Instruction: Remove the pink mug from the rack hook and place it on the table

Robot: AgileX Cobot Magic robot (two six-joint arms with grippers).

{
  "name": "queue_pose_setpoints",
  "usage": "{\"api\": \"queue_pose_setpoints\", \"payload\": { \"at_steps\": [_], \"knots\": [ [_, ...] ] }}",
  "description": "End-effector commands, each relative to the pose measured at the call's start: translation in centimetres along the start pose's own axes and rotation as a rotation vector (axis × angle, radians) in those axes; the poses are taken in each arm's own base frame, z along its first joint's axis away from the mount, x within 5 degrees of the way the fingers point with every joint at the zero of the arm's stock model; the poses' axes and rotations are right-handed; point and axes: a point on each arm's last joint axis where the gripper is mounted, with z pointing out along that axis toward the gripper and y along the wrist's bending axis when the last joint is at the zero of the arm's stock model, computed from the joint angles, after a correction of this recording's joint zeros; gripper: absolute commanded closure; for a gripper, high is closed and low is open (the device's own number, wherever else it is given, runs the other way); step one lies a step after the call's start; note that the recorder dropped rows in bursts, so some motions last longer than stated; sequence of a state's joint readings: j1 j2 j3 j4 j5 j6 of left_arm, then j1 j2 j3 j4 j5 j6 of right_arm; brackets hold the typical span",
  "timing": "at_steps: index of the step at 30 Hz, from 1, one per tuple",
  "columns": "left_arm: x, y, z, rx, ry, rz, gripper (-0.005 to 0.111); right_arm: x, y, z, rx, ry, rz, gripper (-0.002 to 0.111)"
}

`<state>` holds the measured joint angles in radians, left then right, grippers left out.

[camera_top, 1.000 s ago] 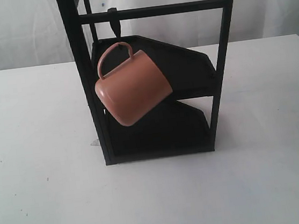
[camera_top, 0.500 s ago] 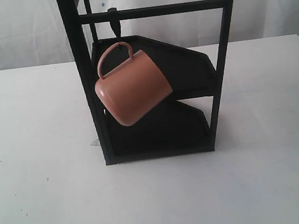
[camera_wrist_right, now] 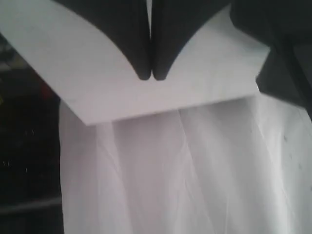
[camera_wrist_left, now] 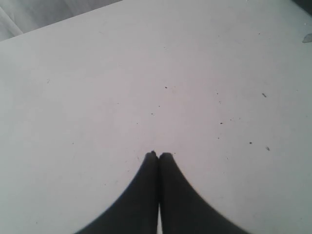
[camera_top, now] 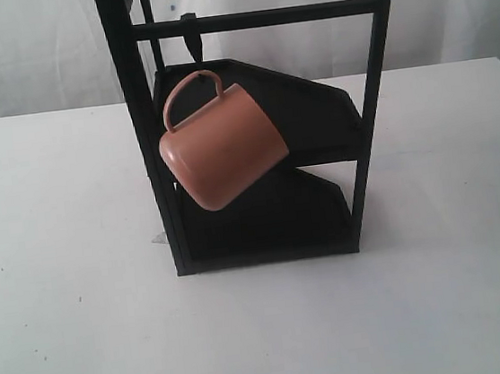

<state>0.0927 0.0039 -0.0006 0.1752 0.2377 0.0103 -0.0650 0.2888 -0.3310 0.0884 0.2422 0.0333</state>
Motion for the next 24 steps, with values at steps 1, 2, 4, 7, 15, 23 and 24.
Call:
{"api": "queue_pose_setpoints", "payload": {
  "at_steps": [1, 2, 4, 7, 15, 23, 24],
  "knots": [
    [0.0, 0.0, 0.0, 0.002, -0.004, -0.016, 0.107, -0.4, 0.3, 2.9, 0.002, 0.252, 0.028, 0.108],
    [0.0, 0.0, 0.0, 0.002, -0.004, -0.016, 0.107, -0.4, 0.5, 3.7, -0.020, 0.314, 0.035, 0.108],
    [0.0, 0.0, 0.0, 0.002, -0.004, -0.016, 0.107, -0.1, 1.5, 5.2, -0.124, 0.453, -0.017, 0.108],
    [0.0, 0.0, 0.0, 0.002, -0.004, -0.016, 0.107, 0.6, 4.0, 6.8, -0.409, 0.669, -0.098, 0.108],
    [0.0, 0.0, 0.0, 0.002, -0.004, -0.016, 0.107, 1.8, 9.9, 9.4, -1.102, 0.814, -0.010, 0.108],
    [0.0, 0.0, 0.0, 0.002, -0.004, -0.016, 0.107, -3.0, 12.9, 9.9, -1.274, 0.661, -0.095, 0.108],
    [0.0, 0.0, 0.0, 0.002, -0.004, -0.016, 0.107, -2.9, 13.3, 9.6, -1.299, 0.656, -0.123, 0.108]
  ]
}}
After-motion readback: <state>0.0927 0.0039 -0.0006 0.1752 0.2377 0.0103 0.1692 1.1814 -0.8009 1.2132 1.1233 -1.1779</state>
